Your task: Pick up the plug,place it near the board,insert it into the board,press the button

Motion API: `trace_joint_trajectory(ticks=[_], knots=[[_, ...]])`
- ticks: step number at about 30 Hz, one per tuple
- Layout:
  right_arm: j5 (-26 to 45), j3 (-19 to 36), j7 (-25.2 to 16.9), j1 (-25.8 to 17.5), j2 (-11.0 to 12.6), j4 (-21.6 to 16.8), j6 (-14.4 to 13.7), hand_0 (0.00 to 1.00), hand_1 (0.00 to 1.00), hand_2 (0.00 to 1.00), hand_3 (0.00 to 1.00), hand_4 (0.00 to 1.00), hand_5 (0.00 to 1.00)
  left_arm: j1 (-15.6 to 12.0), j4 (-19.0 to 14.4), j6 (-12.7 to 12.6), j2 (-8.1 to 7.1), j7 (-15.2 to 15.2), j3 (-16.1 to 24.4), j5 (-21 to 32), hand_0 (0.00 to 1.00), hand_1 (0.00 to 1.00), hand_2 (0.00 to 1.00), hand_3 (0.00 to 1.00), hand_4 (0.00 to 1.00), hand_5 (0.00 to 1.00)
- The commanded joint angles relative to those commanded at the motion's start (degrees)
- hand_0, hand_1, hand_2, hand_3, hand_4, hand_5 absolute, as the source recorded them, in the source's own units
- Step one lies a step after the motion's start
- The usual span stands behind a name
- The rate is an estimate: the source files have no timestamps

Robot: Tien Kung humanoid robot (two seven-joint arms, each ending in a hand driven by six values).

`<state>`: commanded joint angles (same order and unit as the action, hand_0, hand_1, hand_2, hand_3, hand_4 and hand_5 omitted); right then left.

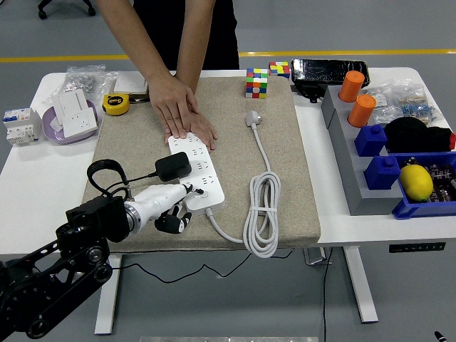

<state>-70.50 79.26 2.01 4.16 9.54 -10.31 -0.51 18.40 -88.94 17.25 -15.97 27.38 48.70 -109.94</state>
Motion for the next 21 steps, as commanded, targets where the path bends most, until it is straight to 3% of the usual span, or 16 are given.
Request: trace_joint_trajectory(ticks=[21], knots=[[0.1,-0.1,0.0,0.1,0.0,0.0,0.0,0.849,0.783,0.767,0.807,0.998,0.998,0.2,0.6,0.9,-0.51,0.0,-1.0,0.2,0.164,0.067,0.147,0.848,0.410,0.098]])
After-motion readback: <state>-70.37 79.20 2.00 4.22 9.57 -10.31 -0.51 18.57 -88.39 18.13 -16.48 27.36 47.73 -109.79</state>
